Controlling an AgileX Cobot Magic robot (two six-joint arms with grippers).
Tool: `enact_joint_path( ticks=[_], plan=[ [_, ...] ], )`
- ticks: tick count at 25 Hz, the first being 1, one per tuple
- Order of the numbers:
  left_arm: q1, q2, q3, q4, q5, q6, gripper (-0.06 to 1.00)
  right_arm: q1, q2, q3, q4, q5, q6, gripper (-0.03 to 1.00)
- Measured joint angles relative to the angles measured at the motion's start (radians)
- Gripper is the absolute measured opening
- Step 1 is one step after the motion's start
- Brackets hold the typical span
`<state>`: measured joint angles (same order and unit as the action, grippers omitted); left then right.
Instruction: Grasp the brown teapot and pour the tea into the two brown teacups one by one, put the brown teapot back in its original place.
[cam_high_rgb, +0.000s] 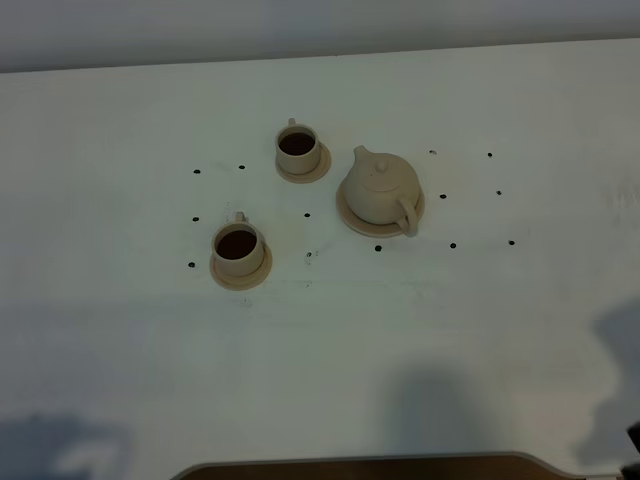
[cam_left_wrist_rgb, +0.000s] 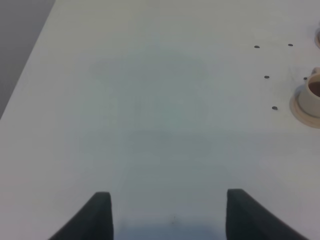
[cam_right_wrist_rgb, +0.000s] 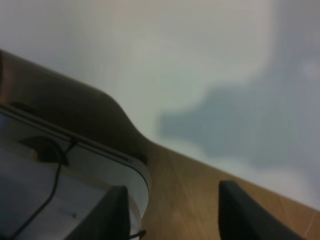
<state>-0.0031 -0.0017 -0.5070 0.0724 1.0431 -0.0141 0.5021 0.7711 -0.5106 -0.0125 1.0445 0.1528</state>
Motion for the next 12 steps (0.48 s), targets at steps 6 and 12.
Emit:
enact_joint_path(
  ticks=[6,12],
  plan=[
    [0.000,0.000,0.000,0.000,0.000,0.000,0.53,0.000,-0.146,0.015,0.013,0.019,-0.016,0.42],
    [0.000,0.000,0.000,0.000,0.000,0.000,0.53,0.000,-0.186,0.017,0.013,0.021,-0.017,0.42]
  ],
)
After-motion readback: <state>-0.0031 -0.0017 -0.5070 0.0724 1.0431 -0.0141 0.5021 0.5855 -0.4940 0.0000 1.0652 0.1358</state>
